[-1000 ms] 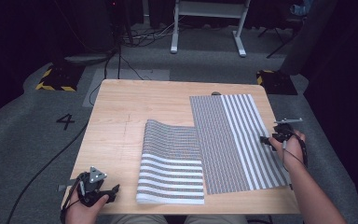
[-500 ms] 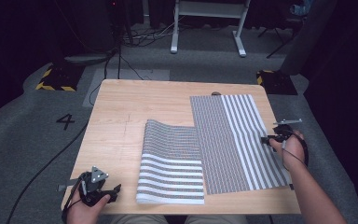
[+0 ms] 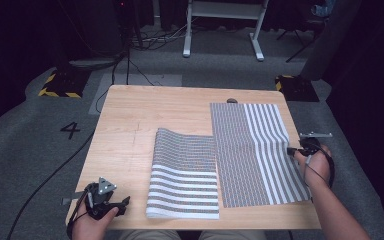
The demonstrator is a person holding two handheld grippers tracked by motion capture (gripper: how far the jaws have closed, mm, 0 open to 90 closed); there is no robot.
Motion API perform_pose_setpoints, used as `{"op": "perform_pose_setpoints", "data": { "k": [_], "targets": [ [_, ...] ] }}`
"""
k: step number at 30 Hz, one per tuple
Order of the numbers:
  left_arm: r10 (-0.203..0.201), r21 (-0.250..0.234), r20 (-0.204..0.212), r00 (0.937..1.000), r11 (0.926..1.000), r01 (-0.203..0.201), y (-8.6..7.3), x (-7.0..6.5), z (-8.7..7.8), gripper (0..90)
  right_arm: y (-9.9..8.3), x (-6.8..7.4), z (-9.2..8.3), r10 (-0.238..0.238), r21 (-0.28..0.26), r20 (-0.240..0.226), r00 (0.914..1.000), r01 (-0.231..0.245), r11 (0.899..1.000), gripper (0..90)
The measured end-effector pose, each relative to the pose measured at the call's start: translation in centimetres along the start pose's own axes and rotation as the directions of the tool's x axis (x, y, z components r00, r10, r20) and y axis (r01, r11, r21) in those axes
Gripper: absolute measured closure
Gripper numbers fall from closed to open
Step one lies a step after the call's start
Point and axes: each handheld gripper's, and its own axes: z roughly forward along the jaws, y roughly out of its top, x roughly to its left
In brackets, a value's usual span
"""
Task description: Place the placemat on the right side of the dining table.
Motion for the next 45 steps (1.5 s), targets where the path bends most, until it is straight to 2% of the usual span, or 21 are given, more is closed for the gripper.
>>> {"op": "perform_pose_setpoints", "data": {
  "k": [4,10,12,13,15,16,19,23,26,28,29,34,37,38,41,45],
  "targets": [
    [0.008,0.002,0.011,0.9999,1.0000,-0.008,0.3,-0.2,0.2,22.1,-0.7,-0.8,-0.8,0.039,0.001,0.011,0.9992,-0.039,0.999,87.8],
    [0.023,0.006,0.010,0.9997,0.9997,-0.023,0.8,-0.4,0.5,22.1,-1.6,-1.7,-1.4,0.066,-0.012,0.020,0.9976,-0.066,0.998,87.1],
    [0.031,0.005,0.010,0.9995,0.9995,-0.031,0.9,-0.4,0.5,22.2,-1.6,-1.7,-1.4,0.026,-0.011,0.028,0.9993,-0.026,1.000,82.8],
    [0.031,0.004,0.012,0.9995,0.9995,-0.031,0.9,-0.4,0.6,22.1,-1.6,-1.7,-1.4,-0.012,-0.022,0.037,0.9992,0.013,1.000,76.5],
    [0.028,0.005,0.014,0.9995,0.9996,-0.028,0.9,-0.4,0.6,22.2,-1.5,-1.6,-1.6,-0.030,-0.056,0.055,0.9981,0.033,0.998,65.1],
    [0.026,0.004,0.015,0.9996,0.9997,-0.026,1.0,-0.4,0.7,22.1,-1.5,-1.5,-1.6,-0.039,-0.075,0.050,0.9980,0.042,0.996,62.9],
    [0.028,0.008,0.016,0.9995,0.9996,-0.028,1.0,-0.4,0.7,22.2,-1.2,-0.8,-1.6,-0.064,-0.100,0.014,0.9978,0.065,0.993,62.3],
    [0.027,0.007,0.018,0.9995,0.9996,-0.027,1.0,-0.5,0.7,22.2,-0.8,1.3,-0.7,-0.144,-0.116,-0.036,0.9889,0.139,0.983,59.0],
    [0.031,0.006,0.012,0.9994,0.9995,-0.031,0.9,-0.4,0.6,22.1,-0.2,2.4,0.5,-0.199,-0.106,-0.021,0.9798,0.196,0.975,52.6],
    [0.025,0.006,0.014,0.9996,0.9997,-0.025,0.8,-0.4,0.5,22.1,-0.1,2.3,1.2,-0.189,-0.096,-0.010,0.9819,0.187,0.978,49.9],
    [0.024,0.006,0.011,0.9996,0.9997,-0.025,0.7,-0.3,0.5,22.2,0.0,2.2,1.6,-0.166,-0.084,-0.019,0.9859,0.164,0.983,49.0],
    [0.001,-0.004,0.010,1.0000,1.0000,-0.001,0.2,0.0,0.2,21.9,0.2,1.7,2.2,-0.127,-0.083,-0.041,0.9910,0.124,0.989,47.7],
    [0.006,0.002,0.007,1.0000,1.0000,-0.006,0.1,-0.2,0.0,22.0,0.3,1.4,2.5,-0.110,-0.098,-0.029,0.9935,0.107,0.989,48.7],
    [0.002,-0.001,-0.007,1.0000,1.0000,-0.002,0.0,-0.3,0.0,22.0,0.3,1.5,2.5,-0.091,-0.101,-0.019,0.9956,0.089,0.991,49.3],
    [0.002,0.003,-0.002,1.0000,1.0000,-0.002,-0.2,-0.3,-0.2,22.0,0.5,1.8,2.7,-0.059,-0.100,0.013,0.9982,0.060,0.993,50.0],
    [0.002,0.006,-0.005,1.0000,1.0000,-0.002,-0.4,-0.1,-0.4,22.1,0.6,1.8,2.7,-0.046,-0.099,0.030,0.9985,0.049,0.994,50.3]
  ]
}}
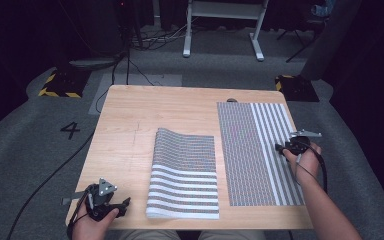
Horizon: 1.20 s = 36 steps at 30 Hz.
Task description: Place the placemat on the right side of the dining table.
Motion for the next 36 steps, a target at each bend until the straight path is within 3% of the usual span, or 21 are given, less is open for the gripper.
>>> {"op": "perform_pose_setpoints", "data": {
  "k": [7,9,10,14,16,20,24,29,36],
  "targets": [
    [-0.017,-0.005,-0.004,0.9999,0.9998,0.017,-0.2,0.2,-0.1,22.1,-0.8,0.2,-0.7,0.030,-0.011,0.034,0.9990,-0.029,1.000,49.6],
    [-0.007,-0.003,-0.005,1.0000,1.0000,0.007,-0.1,0.2,-0.1,22.1,-0.8,0.1,-0.7,0.007,-0.012,0.044,0.9990,-0.006,1.000,39.5],
    [-0.003,-0.004,0.002,1.0000,1.0000,0.003,0.0,0.1,0.0,22.1,-0.7,0.0,-0.7,-0.014,-0.010,0.031,0.9994,0.014,1.000,34.2],
    [-0.005,-0.004,-0.006,1.0000,1.0000,0.005,0.2,-0.1,0.1,22.1,-1.2,0.5,-1.8,-0.056,-0.064,-0.023,0.9981,0.055,0.996,34.2],
    [0.002,0.000,-0.004,1.0000,1.0000,-0.002,0.3,-0.1,0.2,22.1,-1.6,1.2,-2.5,-0.095,-0.061,-0.053,0.9940,0.092,0.994,34.4],
    [0.015,-0.001,0.003,0.9999,0.9999,-0.015,0.6,-0.4,0.3,22.1,-2.4,2.4,-3.9,-0.147,-0.012,-0.129,0.9808,0.146,0.989,35.4],
    [0.008,-0.005,-0.004,1.0000,1.0000,-0.008,0.5,-0.3,0.3,22.1,-4.0,3.6,-4.9,-0.193,0.062,-0.160,0.9681,0.205,0.977,35.2],
    [0.020,0.000,0.007,0.9998,0.9998,-0.020,0.7,-0.4,0.4,22.1,-4.2,3.1,-4.4,-0.164,0.025,-0.169,0.9719,0.171,0.985,31.9],
    [0.018,-0.008,0.004,0.9998,0.9998,-0.018,0.7,-0.2,0.0,22.1,-3.2,2.7,-3.4,-0.178,0.025,-0.182,0.9670,0.186,0.982,32.0]
  ]
}}
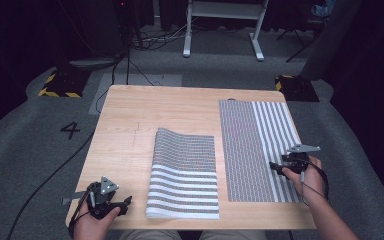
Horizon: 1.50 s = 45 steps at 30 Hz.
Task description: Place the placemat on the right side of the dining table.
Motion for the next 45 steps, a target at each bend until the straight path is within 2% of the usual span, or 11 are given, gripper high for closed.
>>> {"op": "perform_pose_setpoints", "data": {
  "k": [5,10,15,18,21,24,26,29,33,38,45],
  "targets": [
    [-0.010,-0.006,-0.008,0.9999,0.9999,0.010,-0.2,0.2,-0.1,22.1,0.3,-0.4,0.6,0.007,-0.027,0.008,0.9999,-0.007,1.000,32.2],
    [-0.010,-0.002,-0.004,0.9999,0.9999,0.010,-0.2,0.2,-0.1,22.1,0.8,-0.6,1.0,0.006,-0.020,0.005,1.0000,-0.006,1.000,32.2],
    [-0.010,-0.003,-0.005,0.9999,0.9999,0.010,-0.2,0.3,-0.2,22.1,1.0,-1.0,1.1,-0.021,-0.024,-0.006,0.9998,0.021,0.999,31.1],
    [-0.014,-0.008,0.000,0.9999,0.9999,0.014,-0.2,0.3,-0.2,22.1,0.9,-1.2,0.3,-0.033,-0.044,-0.001,0.9995,0.033,0.998,29.0],
    [-0.010,-0.005,-0.002,0.9999,0.9999,0.010,-0.1,0.4,-0.2,22.1,0.9,-1.5,-2.0,0.003,-0.086,-0.024,0.9997,-0.005,0.996,31.1],
    [-0.011,-0.008,-0.001,0.9999,0.9999,0.011,0.0,0.2,-0.2,22.1,0.6,-1.9,-4.0,0.023,-0.061,-0.001,0.9997,-0.023,0.998,34.5],
    [-0.008,-0.010,-0.001,1.0000,0.9999,0.008,0.1,0.2,-0.2,22.1,0.1,-2.2,-4.9,0.051,-0.053,-0.006,0.9987,-0.051,0.997,36.6],
    [-0.003,-0.013,0.007,1.0000,0.9999,0.003,0.4,0.1,-0.1,22.1,-1.0,-2.7,-5.6,0.039,-0.012,-0.004,0.9992,-0.039,0.999,43.0],
    [0.000,-0.007,0.007,1.0000,1.0000,0.000,0.6,0.1,0.2,22.1,-2.5,-2.6,-5.6,0.056,0.026,-0.011,0.9984,-0.056,0.998,46.7],
    [0.011,-0.005,0.014,0.9999,0.9999,-0.011,0.8,0.0,0.5,22.1,-3.7,-1.9,-4.9,0.037,0.066,-0.030,0.9989,-0.035,0.997,45.1],
    [0.007,-0.006,0.014,0.9999,1.0000,-0.007,0.8,0.0,0.6,22.1,-4.3,-1.9,-4.8,-0.005,0.051,-0.015,0.9999,0.006,0.999,46.9]
  ]
}}
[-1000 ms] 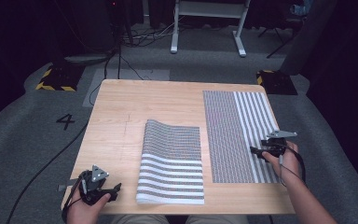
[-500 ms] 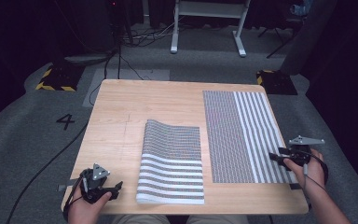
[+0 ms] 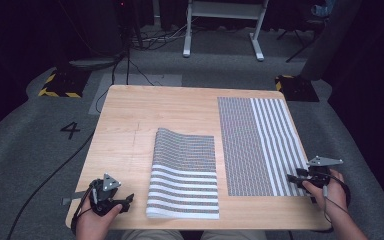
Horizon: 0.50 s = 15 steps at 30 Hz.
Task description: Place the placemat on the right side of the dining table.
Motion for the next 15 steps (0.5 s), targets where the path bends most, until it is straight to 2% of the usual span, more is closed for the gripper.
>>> {"op": "perform_pose_setpoints", "data": {
  "k": [3,4,7,10,15],
  "targets": [
    [0.000,0.002,0.000,1.0000,1.0000,0.000,0.0,0.0,-0.1,22.1,0.0,0.1,0.0,0.002,-0.001,0.007,1.0000,-0.002,1.000,46.1],
    [0.000,0.001,-0.001,1.0000,1.0000,0.000,0.0,0.0,-0.2,22.1,0.0,0.3,-0.1,0.013,0.006,0.015,0.9998,-0.013,1.000,38.6],
    [-0.003,-0.007,0.000,1.0000,1.0000,0.003,-0.1,0.0,-0.4,22.1,0.4,0.9,-0.5,0.004,-0.031,0.006,1.0000,-0.003,1.000,38.6],
    [0.002,-0.010,-0.006,1.0000,0.9999,-0.002,-0.1,-0.1,-0.9,22.1,1.3,2.5,-1.5,-0.024,-0.069,0.002,0.9997,0.024,0.997,37.2],
    [0.011,-0.028,0.001,0.9999,0.9995,-0.011,-0.2,-0.3,-2.1,22.0,2.3,5.9,-3.6,-0.046,-0.136,-0.040,0.9981,0.041,0.990,34.9]
  ]
}}
